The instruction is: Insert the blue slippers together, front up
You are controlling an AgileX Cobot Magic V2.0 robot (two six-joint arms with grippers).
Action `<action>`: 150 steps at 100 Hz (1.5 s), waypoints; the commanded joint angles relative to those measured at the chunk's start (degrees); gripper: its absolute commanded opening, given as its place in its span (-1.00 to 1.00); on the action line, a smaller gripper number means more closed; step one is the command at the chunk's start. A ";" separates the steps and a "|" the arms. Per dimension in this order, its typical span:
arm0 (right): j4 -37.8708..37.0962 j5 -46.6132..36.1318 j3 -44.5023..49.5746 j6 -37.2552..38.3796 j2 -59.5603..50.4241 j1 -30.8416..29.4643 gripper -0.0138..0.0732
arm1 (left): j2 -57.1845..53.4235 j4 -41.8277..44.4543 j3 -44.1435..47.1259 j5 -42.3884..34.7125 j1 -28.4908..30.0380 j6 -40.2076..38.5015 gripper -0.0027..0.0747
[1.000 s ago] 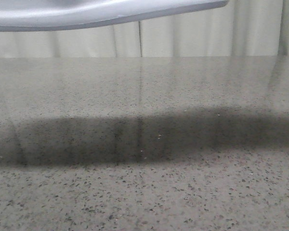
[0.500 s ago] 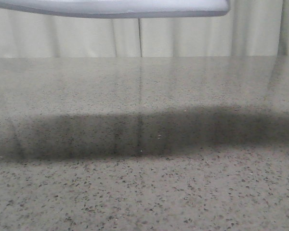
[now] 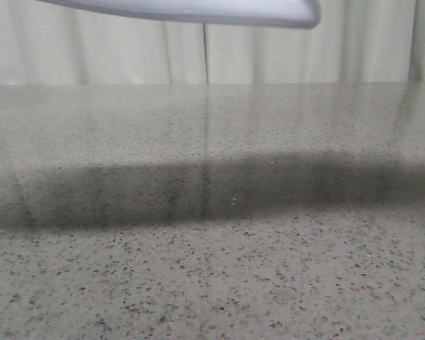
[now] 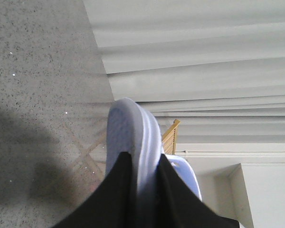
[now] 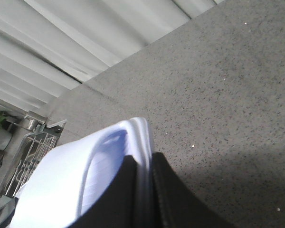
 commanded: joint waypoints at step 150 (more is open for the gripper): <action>-3.56 -8.97 -2.00 -19.54 8.96 12.86 0.02 | 0.32 -2.40 -1.81 3.76 -0.54 1.29 -0.89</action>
